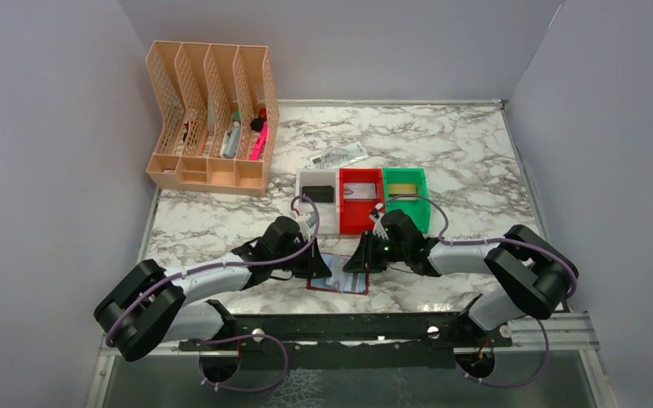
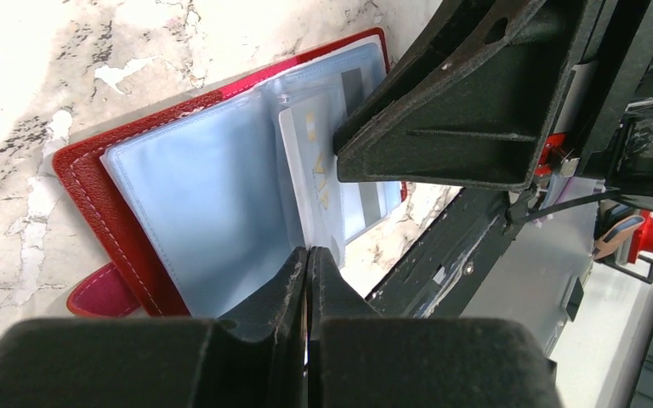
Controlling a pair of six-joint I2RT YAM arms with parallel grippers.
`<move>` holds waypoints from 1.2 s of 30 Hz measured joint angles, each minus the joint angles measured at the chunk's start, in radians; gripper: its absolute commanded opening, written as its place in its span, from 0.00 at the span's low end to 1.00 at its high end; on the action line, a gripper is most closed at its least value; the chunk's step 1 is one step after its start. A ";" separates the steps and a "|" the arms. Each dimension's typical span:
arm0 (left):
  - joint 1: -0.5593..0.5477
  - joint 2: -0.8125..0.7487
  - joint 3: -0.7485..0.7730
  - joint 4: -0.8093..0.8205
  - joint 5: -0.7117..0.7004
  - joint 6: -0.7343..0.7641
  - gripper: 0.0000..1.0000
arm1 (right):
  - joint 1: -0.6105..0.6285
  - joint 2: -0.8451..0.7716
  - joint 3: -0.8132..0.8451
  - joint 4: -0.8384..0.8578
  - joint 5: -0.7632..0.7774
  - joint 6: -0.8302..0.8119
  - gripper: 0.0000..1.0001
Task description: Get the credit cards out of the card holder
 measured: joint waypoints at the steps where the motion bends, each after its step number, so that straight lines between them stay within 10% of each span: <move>1: 0.000 0.000 0.000 0.000 0.000 0.000 0.03 | 0.000 0.000 0.000 0.000 0.000 0.000 0.25; 36: 0.032 -0.026 -0.006 -0.018 -0.025 -0.002 0.11 | 0.002 0.032 0.021 0.021 -0.106 -0.064 0.30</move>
